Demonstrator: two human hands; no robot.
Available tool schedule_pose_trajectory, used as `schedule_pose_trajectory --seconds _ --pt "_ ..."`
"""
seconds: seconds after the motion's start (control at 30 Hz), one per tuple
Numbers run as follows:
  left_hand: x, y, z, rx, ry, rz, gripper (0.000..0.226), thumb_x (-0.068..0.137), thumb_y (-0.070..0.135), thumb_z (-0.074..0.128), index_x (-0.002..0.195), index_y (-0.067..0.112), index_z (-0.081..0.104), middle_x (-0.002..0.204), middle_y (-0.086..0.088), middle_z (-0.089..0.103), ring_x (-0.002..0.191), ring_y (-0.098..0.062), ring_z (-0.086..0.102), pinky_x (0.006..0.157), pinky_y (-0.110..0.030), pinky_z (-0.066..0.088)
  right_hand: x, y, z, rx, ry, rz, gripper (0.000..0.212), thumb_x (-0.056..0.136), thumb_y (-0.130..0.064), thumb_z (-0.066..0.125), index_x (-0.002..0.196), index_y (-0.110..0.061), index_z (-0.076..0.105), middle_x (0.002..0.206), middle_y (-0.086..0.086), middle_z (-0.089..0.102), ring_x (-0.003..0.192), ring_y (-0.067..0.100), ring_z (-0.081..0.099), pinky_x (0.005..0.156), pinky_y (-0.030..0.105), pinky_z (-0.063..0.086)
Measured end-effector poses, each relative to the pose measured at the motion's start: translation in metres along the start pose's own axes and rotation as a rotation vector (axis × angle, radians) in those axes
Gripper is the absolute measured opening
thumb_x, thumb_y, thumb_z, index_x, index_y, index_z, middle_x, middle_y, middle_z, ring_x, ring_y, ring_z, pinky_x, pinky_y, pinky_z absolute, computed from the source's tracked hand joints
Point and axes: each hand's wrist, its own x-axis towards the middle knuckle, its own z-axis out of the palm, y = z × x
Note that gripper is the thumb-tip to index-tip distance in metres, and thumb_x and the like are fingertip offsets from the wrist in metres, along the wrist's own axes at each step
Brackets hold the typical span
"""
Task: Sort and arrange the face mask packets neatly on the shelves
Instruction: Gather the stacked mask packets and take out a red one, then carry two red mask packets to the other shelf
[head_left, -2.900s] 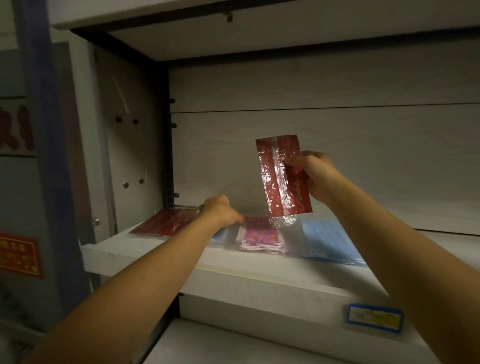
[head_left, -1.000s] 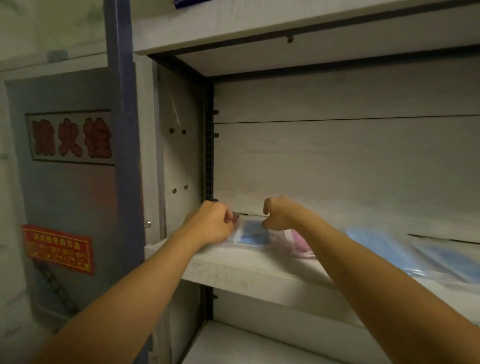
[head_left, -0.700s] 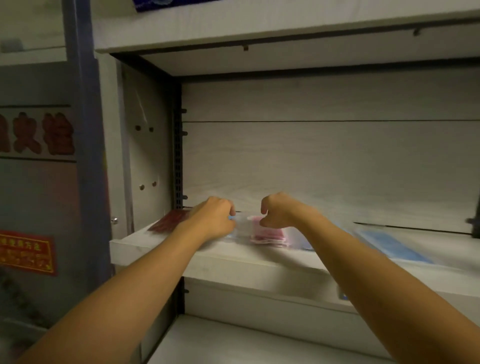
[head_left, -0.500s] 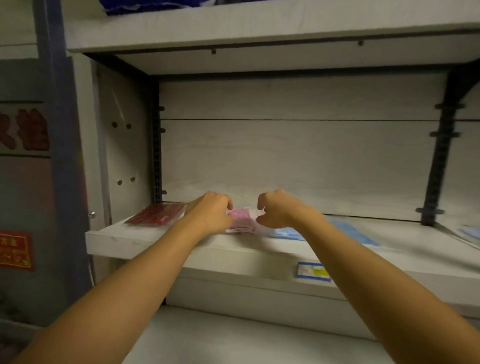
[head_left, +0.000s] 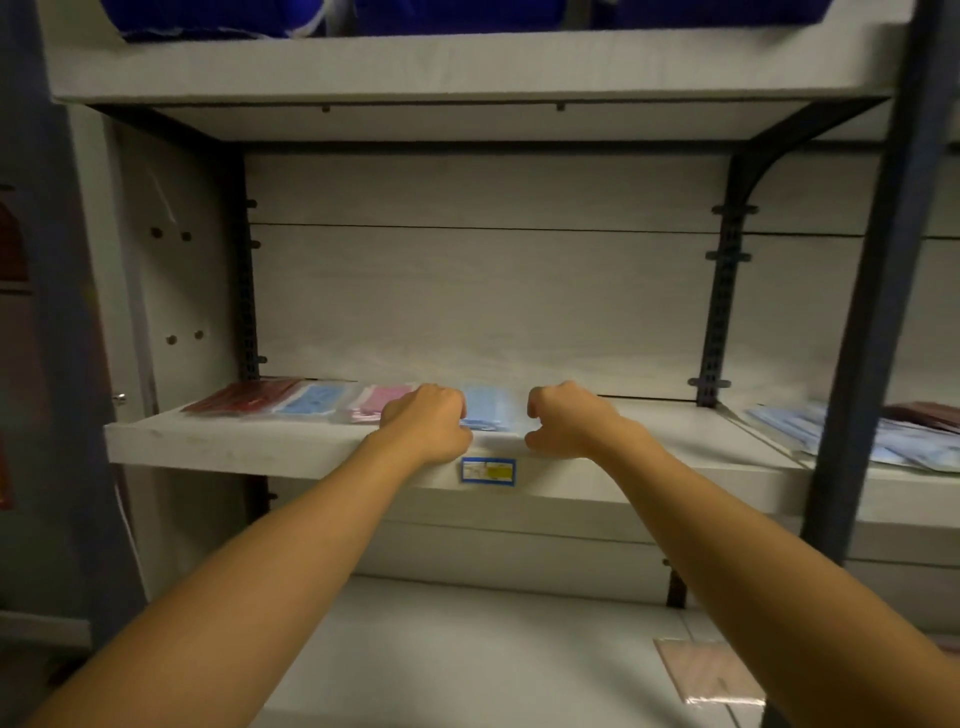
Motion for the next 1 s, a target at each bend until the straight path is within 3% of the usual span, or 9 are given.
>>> schedule_pose_trajectory --seconds 0.1,0.47,0.6,0.73,0.8,0.9,1.0 --pt "-0.004 0.017 0.001 0.001 -0.009 0.020 0.030 0.083 0.021 0.056 0.111 0.019 0.067 0.114 -0.004 0.066 0.099 -0.028 0.063 0.079 -0.037 0.054 -0.018 0.017 -0.003 -0.010 0.000 0.034 0.039 0.090 -0.031 0.061 0.125 -0.014 0.056 0.120 0.009 0.060 0.103 0.031 0.061 0.083 0.037 0.054" --pt "-0.013 0.057 -0.001 0.014 -0.015 0.139 0.035 0.089 0.023 0.055 0.123 0.024 0.061 0.126 -0.001 0.060 0.111 -0.028 0.060 0.077 -0.032 0.044 -0.075 0.054 -0.019 -0.059 -0.022 0.199 0.035 0.093 -0.031 0.062 0.124 -0.016 0.057 0.108 0.005 0.062 0.092 0.024 0.061 0.085 0.040 0.058" --pt "-0.024 0.073 0.000 0.025 -0.019 0.199 0.030 0.089 0.022 0.054 0.117 0.020 0.064 0.112 -0.003 0.066 0.099 -0.026 0.063 0.079 -0.036 0.053 -0.099 0.056 -0.021 -0.083 -0.040 0.246 0.037 0.093 -0.032 0.062 0.125 -0.016 0.056 0.108 0.006 0.061 0.093 0.025 0.061 0.085 0.040 0.057" --pt "-0.032 0.090 0.001 0.018 -0.042 0.272 0.010 0.088 0.023 0.055 0.098 0.023 0.056 0.115 -0.006 0.065 0.098 -0.027 0.063 0.076 -0.034 0.049 -0.121 0.061 -0.020 -0.059 -0.070 0.269 0.040 0.094 -0.030 0.063 0.130 -0.013 0.056 0.115 0.009 0.062 0.099 0.026 0.062 0.090 0.040 0.056" --pt "-0.036 0.099 0.000 0.011 -0.063 0.307 0.012 0.087 0.022 0.054 0.094 0.030 0.049 0.116 -0.007 0.065 0.096 -0.028 0.062 0.071 -0.032 0.044 -0.131 0.064 -0.021 -0.059 -0.080 0.278 0.040 0.094 -0.029 0.063 0.130 -0.012 0.057 0.115 0.010 0.062 0.100 0.026 0.062 0.091 0.039 0.056" --pt "-0.042 0.113 -0.001 -0.008 -0.073 0.338 0.011 0.089 0.023 0.054 0.098 0.027 0.058 0.116 -0.007 0.064 0.099 -0.028 0.062 0.073 -0.032 0.045 -0.143 0.071 -0.022 -0.063 -0.087 0.294 0.038 0.095 -0.028 0.062 0.128 -0.010 0.058 0.115 0.011 0.063 0.100 0.027 0.063 0.090 0.039 0.057" --pt "-0.044 0.128 -0.002 -0.017 -0.079 0.363 0.024 0.089 0.023 0.054 0.110 0.021 0.066 0.114 -0.005 0.064 0.101 -0.029 0.062 0.078 -0.034 0.050 -0.156 0.084 -0.025 -0.065 -0.088 0.310 0.035 0.094 -0.027 0.062 0.124 -0.009 0.060 0.115 0.012 0.064 0.101 0.029 0.064 0.090 0.041 0.057"
